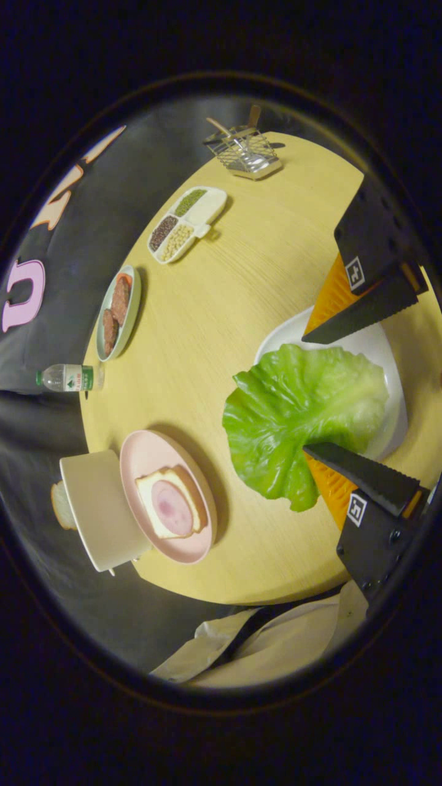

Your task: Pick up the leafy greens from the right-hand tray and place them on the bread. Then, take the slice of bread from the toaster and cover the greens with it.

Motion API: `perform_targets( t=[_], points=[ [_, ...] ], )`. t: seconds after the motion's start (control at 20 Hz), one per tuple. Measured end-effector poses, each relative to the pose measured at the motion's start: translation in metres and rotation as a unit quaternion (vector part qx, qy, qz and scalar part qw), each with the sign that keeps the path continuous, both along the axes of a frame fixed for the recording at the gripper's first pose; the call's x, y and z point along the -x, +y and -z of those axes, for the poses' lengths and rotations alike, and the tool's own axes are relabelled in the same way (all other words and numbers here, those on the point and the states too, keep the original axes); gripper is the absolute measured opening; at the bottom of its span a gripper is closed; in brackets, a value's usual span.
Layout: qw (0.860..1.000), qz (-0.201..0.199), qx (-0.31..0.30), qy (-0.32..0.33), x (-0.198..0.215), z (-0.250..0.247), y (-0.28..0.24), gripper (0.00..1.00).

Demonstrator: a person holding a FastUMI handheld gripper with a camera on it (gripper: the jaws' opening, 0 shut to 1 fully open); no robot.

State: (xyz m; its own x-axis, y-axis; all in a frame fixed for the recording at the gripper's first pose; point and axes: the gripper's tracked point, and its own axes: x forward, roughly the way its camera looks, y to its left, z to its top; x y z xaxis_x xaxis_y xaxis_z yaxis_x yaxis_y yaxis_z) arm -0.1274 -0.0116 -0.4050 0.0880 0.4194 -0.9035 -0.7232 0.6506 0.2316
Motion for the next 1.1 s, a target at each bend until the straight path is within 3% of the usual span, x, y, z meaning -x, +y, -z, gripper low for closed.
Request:
perform_targets(
  t=[0.1,0.4,0.55,0.7,0.85,1.1],
  points=[
    [1.000,0.005,0.002,0.004,0.001,0.002,0.000,0.96],
    [1.000,0.009,0.003,0.005,0.003,0.000,0.005,0.54],
    [1.000,0.002,0.006,-0.007,0.003,-0.002,0.009,0.27],
    [1.000,0.003,0.011,-0.021,0.003,-0.002,0.007,0.09],
    [1.000,0.007,0.003,-0.030,0.001,-0.009,0.010,0.03],
    [0.999,0.035,0.002,-0.041,-0.008,-0.028,0.004,0.03]
  ],
)
